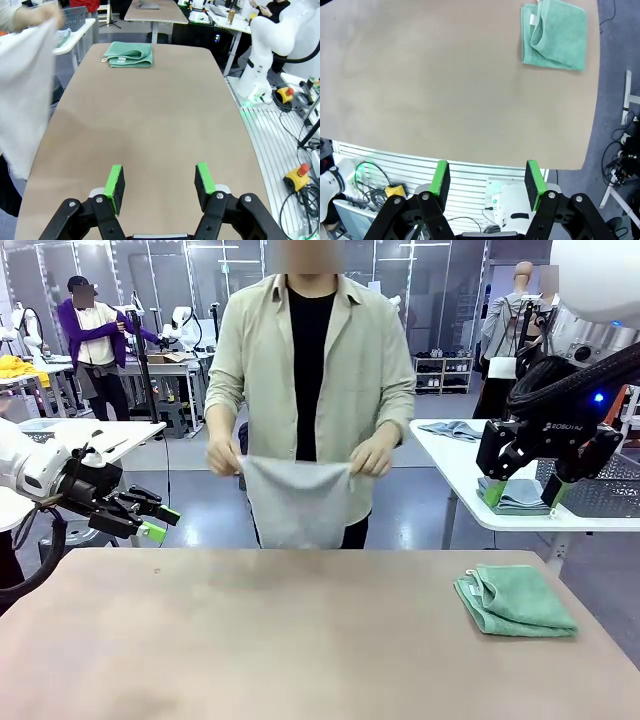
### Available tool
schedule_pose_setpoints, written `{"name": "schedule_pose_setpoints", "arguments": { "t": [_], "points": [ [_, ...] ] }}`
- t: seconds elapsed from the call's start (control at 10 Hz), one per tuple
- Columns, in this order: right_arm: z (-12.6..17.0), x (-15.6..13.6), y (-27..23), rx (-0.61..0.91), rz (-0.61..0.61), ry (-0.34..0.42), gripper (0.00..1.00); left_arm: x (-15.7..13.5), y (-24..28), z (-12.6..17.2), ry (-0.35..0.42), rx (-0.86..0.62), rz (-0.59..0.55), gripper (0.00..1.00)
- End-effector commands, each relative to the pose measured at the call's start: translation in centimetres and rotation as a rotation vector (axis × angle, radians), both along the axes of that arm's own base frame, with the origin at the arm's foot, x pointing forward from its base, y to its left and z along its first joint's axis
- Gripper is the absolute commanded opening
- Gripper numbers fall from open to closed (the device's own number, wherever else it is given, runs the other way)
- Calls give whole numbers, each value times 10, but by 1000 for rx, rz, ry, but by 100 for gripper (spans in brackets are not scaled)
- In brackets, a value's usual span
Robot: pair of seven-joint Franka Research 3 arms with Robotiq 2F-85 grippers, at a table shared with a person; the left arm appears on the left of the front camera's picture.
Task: Fold the towels and place them in the basket.
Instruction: When a person lays out a Towel with hook on the table, fold it in half twice.
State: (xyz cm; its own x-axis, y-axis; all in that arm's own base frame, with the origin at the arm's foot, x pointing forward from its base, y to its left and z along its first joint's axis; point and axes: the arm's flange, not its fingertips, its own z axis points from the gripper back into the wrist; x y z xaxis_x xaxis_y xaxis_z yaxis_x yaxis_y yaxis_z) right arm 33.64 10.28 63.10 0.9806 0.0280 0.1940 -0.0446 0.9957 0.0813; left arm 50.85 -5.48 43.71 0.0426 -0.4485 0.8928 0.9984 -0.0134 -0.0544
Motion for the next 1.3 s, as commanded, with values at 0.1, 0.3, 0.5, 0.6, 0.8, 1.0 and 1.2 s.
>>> {"name": "schedule_pose_setpoints", "arguments": {
  "t": [0.1,0.3,0.5,0.6,0.8,1.0,1.2],
  "points": [
    [2,0,-2,-5,-3,-6,75,-1,1,2,-4,-3,0,72],
    [2,0,-2,-5,-3,-6,75,-1,1,2,-4,-3,0,72],
    [2,0,-2,-5,-3,-6,75,-1,1,2,-4,-3,0,72],
    [2,0,-2,-5,-3,-6,75,-1,1,2,-4,-3,0,72],
    [2,0,-2,-5,-3,-6,75,-1,1,2,-4,-3,0,72],
    [2,0,-2,-5,-3,-6,75,-1,1,2,-4,-3,0,72],
    [2,0,-2,-5,-3,-6,75,-1,1,2,-4,-3,0,72]
  ]
}}
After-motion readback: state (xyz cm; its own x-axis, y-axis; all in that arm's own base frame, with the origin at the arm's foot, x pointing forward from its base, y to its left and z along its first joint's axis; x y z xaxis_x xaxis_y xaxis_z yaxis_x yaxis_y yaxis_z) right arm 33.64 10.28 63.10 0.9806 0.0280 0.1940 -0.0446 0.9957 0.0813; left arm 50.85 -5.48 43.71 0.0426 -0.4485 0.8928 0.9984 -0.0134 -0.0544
